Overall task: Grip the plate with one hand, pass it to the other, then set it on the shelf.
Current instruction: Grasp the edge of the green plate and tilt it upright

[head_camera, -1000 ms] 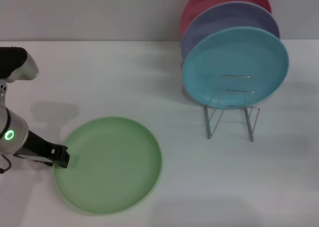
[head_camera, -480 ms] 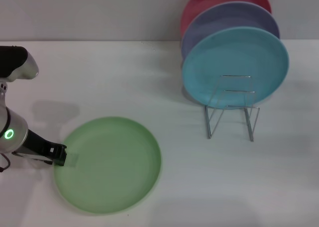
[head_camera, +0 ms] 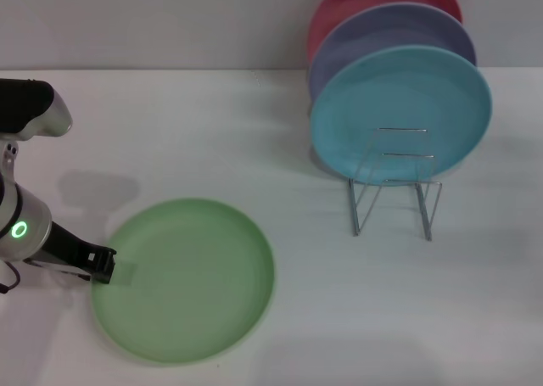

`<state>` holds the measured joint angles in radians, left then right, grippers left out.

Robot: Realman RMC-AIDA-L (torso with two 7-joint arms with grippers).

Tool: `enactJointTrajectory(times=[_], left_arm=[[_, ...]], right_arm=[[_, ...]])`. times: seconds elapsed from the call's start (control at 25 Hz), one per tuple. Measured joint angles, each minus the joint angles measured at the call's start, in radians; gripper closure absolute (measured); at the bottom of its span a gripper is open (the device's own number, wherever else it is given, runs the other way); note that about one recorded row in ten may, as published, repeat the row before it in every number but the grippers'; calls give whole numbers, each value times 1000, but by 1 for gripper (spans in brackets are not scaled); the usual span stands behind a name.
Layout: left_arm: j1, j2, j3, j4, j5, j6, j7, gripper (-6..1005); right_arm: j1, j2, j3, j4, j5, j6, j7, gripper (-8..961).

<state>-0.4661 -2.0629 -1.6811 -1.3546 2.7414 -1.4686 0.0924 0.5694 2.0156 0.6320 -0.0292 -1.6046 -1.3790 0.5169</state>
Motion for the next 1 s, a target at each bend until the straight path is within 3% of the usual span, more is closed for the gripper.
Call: enactJointTrajectory(times=[1.0], left_arm=[[-1,1,4,-13,-5,0,7,931]], right_arm=[[-2,0,0,-1,0,0,10,232]])
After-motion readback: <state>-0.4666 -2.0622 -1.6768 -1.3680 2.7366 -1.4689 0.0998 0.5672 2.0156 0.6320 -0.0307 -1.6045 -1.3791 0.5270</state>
